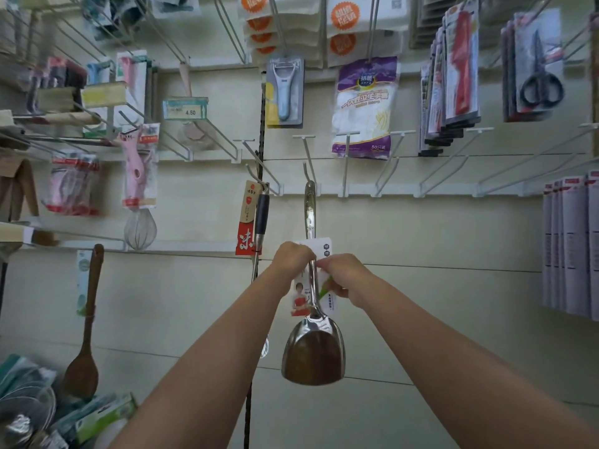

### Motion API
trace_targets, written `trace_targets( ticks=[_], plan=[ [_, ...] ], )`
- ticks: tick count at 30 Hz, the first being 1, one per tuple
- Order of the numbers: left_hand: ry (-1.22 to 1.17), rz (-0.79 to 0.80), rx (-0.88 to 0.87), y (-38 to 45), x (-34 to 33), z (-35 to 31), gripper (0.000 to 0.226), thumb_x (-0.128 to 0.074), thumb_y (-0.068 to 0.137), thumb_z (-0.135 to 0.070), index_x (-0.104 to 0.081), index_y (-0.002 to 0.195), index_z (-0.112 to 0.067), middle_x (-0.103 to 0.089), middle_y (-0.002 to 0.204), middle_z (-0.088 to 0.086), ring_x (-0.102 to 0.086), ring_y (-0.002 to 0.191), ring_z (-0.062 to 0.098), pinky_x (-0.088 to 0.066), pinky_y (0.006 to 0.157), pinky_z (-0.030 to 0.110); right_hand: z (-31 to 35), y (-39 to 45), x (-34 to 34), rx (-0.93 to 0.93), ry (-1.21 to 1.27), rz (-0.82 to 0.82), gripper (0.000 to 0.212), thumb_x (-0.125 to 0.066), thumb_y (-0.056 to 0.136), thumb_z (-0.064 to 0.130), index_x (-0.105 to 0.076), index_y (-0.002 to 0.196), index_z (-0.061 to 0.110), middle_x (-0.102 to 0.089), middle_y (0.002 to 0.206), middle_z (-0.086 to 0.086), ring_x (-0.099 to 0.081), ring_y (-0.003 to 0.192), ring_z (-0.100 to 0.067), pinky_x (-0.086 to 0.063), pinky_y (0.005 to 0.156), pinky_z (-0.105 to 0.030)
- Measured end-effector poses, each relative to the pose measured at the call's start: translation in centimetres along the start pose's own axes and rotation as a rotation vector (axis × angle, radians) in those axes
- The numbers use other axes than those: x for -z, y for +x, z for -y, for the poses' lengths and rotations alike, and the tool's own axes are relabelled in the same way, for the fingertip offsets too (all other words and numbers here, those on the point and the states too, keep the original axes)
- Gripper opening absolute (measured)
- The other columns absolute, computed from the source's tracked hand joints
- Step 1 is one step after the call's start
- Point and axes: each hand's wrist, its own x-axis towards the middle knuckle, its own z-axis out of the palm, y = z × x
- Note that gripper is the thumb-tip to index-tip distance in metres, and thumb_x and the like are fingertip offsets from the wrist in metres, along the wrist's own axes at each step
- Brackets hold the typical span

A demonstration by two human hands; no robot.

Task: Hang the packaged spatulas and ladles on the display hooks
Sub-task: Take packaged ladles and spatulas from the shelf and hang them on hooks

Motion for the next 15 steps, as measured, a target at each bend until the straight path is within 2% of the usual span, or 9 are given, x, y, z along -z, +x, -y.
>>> trace_targets(
  ticks=[3,5,7,8,11,15],
  plan=[
    [-0.008,0.031,0.023,0.0,-0.5,0.7,0.003,-0.054,0.084,-0.002,-0.054,0.086,-0.003,-0.051,0.086,0.011,-0.045,0.073,0.019,-0.038,0.069,0.031,-0.3,-0.3,0.0,-0.024,0.019,0.04,0.021,-0.044,0.094,0.008,-0.056,0.078,0.013,-0.059,0.07,-0.005,-0.05,0.054,-0.015,-0.036,0.052,-0.021],
    [0.003,0.026,0.027,0.2,-0.7,1.4,0.013,-0.056,0.081,-0.005,-0.058,0.093,-0.002,-0.054,0.103,0.015,-0.05,0.081,0.023,-0.045,0.075,0.034,-0.6,-0.3,0.0,-0.035,0.008,0.045,0.017,-0.044,0.094,0.008,-0.057,0.084,0.012,-0.062,0.078,-0.008,-0.054,0.059,-0.017,-0.04,0.054,-0.022],
    [0.02,0.019,0.03,0.3,-0.9,1.9,0.029,-0.056,0.073,-0.014,-0.062,0.099,-0.004,-0.05,0.122,0.018,-0.053,0.099,0.027,-0.051,0.087,0.037,-1.0,-0.1,0.1,-0.038,-0.005,0.04,0.013,-0.045,0.093,0.008,-0.057,0.088,0.011,-0.06,0.08,-0.008,-0.055,0.065,-0.019,-0.044,0.056,-0.024],
    [0.018,0.019,0.036,0.4,-0.9,2.2,0.036,-0.056,0.069,-0.017,-0.063,0.102,-0.007,-0.046,0.127,0.018,-0.051,0.106,0.029,-0.049,0.094,0.041,-1.2,-0.1,0.3,-0.038,-0.006,0.034,0.01,-0.046,0.093,0.008,-0.056,0.092,0.01,-0.057,0.081,-0.007,-0.056,0.069,-0.02,-0.046,0.057,-0.024],
    [0.009,0.013,0.03,0.4,-1.1,2.8,0.029,-0.055,0.078,-0.012,-0.063,0.105,-0.008,-0.047,0.127,0.015,-0.05,0.11,0.029,-0.045,0.099,0.045,-1.9,-0.1,1.0,-0.032,0.013,0.016,0.007,-0.047,0.095,0.01,-0.05,0.101,0.009,-0.05,0.082,-0.003,-0.056,0.08,-0.021,-0.046,0.059,-0.025],
    [0.018,-0.011,0.009,0.2,-1.7,3.8,0.027,-0.05,0.084,-0.008,-0.062,0.108,-0.002,-0.057,0.118,0.018,-0.058,0.103,0.034,-0.049,0.088,0.04,-3.1,0.0,1.9,-0.034,0.03,-0.003,0.007,-0.045,0.096,0.012,-0.047,0.102,0.009,-0.045,0.079,-0.001,-0.053,0.067,-0.015,-0.045,0.059,-0.025]
  ],
)
